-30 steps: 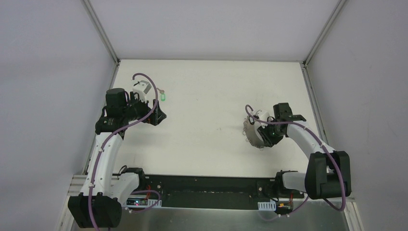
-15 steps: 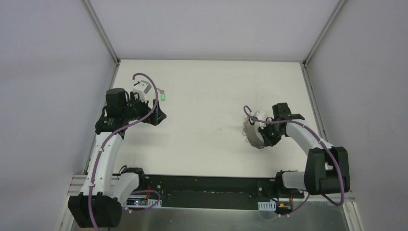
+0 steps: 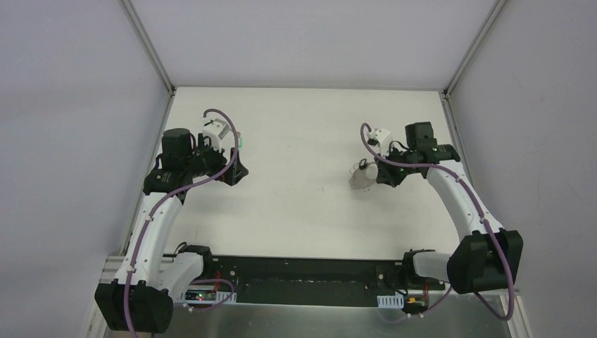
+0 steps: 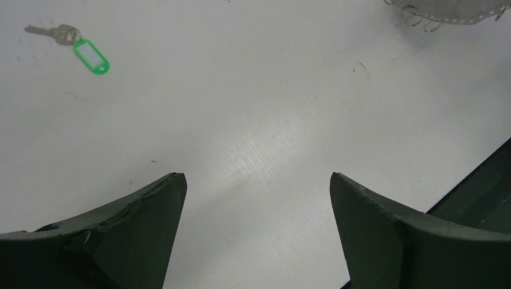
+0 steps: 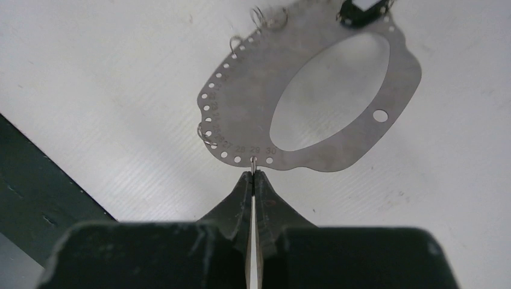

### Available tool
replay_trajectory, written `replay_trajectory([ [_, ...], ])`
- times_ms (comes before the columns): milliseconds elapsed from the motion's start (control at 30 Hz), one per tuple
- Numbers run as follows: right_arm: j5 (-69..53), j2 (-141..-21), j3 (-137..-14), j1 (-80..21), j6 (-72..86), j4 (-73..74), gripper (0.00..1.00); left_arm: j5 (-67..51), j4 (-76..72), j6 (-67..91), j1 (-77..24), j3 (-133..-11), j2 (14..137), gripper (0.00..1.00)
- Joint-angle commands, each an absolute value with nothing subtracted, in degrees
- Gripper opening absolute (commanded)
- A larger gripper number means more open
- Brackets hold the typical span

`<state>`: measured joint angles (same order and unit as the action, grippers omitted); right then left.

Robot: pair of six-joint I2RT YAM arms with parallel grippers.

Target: Put the keys on the keyring

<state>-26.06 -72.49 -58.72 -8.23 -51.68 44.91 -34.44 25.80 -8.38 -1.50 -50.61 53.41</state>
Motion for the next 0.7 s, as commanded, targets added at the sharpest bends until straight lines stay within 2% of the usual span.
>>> replay_trajectory([
  [0,-35.6,-70.9,-65.8,-12.3,-47.5,46.2,0.00,-33.6,26.2,-11.2,-5.1,-53.9,53.9,0.92],
  [267,-42.5,-72.7,-74.7,-18.3,-40.5,42.2,0.00,-34.2,29.1,-9.3,-13.7,-61.7,58.2,0.91],
  [533,-52.8,-73.7,-74.2,-21.2,-32.6,33.6,0.00,-41.6,26.6,-3.8,-18.5,-68.6,64.2,0.89],
  [667,-59.7,-75.5,-74.1,-21.6,-27.9,29.6,0.00,-45.1,25.0,-1.6,-20.6,-72.6,67.9,0.84],
])
